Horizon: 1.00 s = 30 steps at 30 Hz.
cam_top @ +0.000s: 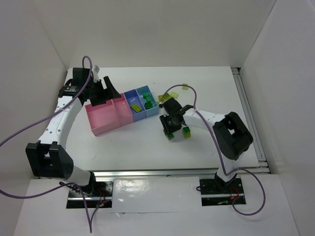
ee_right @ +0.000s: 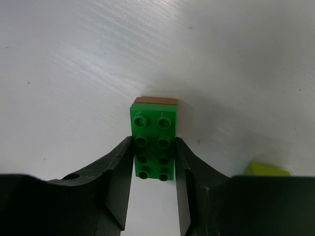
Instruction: Sort the legos into containers by color
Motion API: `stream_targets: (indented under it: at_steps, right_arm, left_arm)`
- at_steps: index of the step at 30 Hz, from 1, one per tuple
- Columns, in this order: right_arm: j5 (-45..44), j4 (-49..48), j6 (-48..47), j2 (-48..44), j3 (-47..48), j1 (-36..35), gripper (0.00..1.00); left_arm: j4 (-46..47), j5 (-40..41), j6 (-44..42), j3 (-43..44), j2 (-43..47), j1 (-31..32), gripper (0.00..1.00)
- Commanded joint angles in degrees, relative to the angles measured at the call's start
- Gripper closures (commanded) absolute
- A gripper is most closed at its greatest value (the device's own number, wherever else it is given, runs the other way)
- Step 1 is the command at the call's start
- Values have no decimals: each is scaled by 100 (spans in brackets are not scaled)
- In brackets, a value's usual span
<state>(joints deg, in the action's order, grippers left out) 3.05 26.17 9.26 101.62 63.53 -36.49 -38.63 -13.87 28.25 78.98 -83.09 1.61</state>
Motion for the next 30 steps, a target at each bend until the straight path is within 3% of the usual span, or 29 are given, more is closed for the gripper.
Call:
stream_targets:
  at_steps: [1,5,6,7,10,12,17,26,30]
  right_arm:
    - [449,-252,93,-712,116,106,77]
    - [1924,-692,172,-1687,-15,343,77]
    - [2336,-797,225,-1777,-68,414,77]
    - [3263,-1033,339,-1830,-69,563,77]
    - [4245,-1342,559,-1901,-69,626,77]
    - [4704,-1597,726,-2041,-69,626,77]
    - [5126,-1905,1017,-2094,46,740,78]
    - [5716,-3074,1921,-1962,-138,801,78]
    - [5865,-3320,2124,-1909,-191,801,78]
  left_arm:
    - [329,-1230,-320,162,-31,-38,12]
    - [716,-3056,-811,-119,-330,94,12]
    - [873,-4078,-925,-355,-453,164,12]
    - [1240,-4498,-1101,-496,-454,269,13]
    - [1726,-5203,-1102,-891,-515,489,15]
    - [2217,-5205,-1032,-1024,-376,805,15]
    - [2421,-5152,-1163,-1078,-261,1315,15]
    - [2527,-5565,-1463,-1297,-41,1430,21]
    - [3114,-5880,-955,-1499,29,1430,22]
